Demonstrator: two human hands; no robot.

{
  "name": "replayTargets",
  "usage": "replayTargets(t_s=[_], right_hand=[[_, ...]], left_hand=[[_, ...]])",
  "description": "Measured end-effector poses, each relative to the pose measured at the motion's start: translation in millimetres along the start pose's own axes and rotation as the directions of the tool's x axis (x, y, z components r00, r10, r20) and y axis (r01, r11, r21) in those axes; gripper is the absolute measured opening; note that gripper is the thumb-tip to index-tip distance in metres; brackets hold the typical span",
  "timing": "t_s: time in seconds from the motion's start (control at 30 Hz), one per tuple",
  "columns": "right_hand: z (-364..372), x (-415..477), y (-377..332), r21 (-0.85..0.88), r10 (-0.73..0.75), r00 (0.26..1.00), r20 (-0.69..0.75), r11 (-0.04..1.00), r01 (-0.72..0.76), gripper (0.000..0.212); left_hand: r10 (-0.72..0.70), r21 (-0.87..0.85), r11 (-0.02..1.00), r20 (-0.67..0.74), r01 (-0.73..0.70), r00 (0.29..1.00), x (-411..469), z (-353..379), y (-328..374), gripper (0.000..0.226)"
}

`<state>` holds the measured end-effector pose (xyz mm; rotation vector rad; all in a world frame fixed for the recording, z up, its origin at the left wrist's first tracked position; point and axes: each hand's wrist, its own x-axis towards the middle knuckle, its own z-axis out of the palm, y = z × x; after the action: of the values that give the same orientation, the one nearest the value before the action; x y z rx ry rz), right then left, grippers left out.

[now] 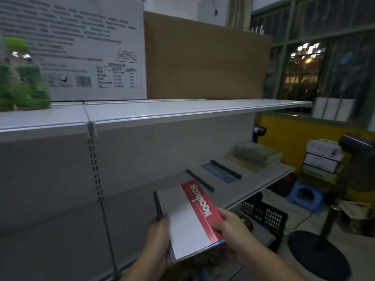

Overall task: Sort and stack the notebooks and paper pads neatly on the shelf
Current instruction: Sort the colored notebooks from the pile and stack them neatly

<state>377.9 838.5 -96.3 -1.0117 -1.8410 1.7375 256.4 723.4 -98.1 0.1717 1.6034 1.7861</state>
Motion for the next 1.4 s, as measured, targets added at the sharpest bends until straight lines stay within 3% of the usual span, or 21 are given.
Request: replayTargets(t_s=[0.1, 0.33, 0.47, 0.6, 0.7, 0.77, 0.83, 1.0, 1.03, 1.1, 1.17, 1.27, 1.4], right_hand=[[-25, 32, 4, -0.029, -0.002, 0.999, -0.050, 1.000, 0.001, 0.035], [-87, 133, 4, -0.188, 0.049, 0.982, -0.184, 0.978, -0.084, 0.022], [-115, 188, -4, -0.313, 0.016, 0.976, -0.218, 0.946, -0.086, 0.027], [-130, 226, -8, -0.516, -0.079, 0.985, -0.151, 0.856, -0.011, 0.027], [-141, 259, -9, -0.532, -0.130, 0.986, -0.104, 0.845, 0.055, 0.028], [-146, 281, -7, -0.509, -0.153, 0.985, -0.080, 0.856, 0.092, 0.028], [-149, 297, -2, -0.518, -0.179, 0.984, -0.024, 0.844, 0.141, 0.029], [-155, 322, 24, -0.648, -0.331, 0.940, 0.085, 0.698, 0.304, 0.045], [-156, 324, 26, -0.663, -0.343, 0.935, 0.097, 0.678, 0.317, 0.048], [-157, 329, 32, -0.677, -0.352, 0.928, 0.125, 0.653, 0.339, 0.054], [-158, 332, 34, -0.685, -0.344, 0.926, 0.153, 0.639, 0.351, 0.055], [-157, 336, 37, -0.693, -0.383, 0.903, 0.193, 0.599, 0.402, 0.048], [-159, 338, 40, -0.678, -0.418, 0.884, 0.211, 0.589, 0.441, 0.044]], left_hand=[[0.069, 0.092, 0.994, -0.062, -0.063, 0.996, 38, 39, -5, 0.023], [0.051, 0.109, 0.992, 0.066, -0.058, 0.996, 136, 117, -9, 0.026], [0.091, 0.266, 0.959, 0.019, -0.093, 0.996, 175, 144, 6, 0.015], [0.206, 0.432, 0.886, -0.042, -0.168, 0.978, 204, 163, 7, 0.011], [0.284, 0.475, 0.852, -0.066, -0.221, 0.956, 222, 175, 10, 0.008], [0.268, 0.514, 0.829, -0.025, -0.218, 0.963, 236, 180, 8, 0.008], [0.217, 0.513, 0.831, 0.058, -0.215, 0.975, 253, 180, -3, 0.028], [0.276, 0.737, 0.624, 0.102, -0.259, 0.956, 254, 178, -26, 0.122], [0.279, 0.801, 0.530, 0.146, -0.279, 0.949, 250, 180, -28, 0.135], [0.249, 0.907, 0.287, 0.241, -0.309, 0.938, 235, 186, -27, 0.135], [0.298, 0.927, 0.204, 0.247, -0.314, 0.922, 230, 189, -31, 0.129], [0.441, 0.933, 0.231, 0.154, -0.277, 0.884, 228, 191, -37, 0.117], [0.489, 0.847, 0.427, 0.080, -0.318, 0.869, 223, 192, -40, 0.106]])
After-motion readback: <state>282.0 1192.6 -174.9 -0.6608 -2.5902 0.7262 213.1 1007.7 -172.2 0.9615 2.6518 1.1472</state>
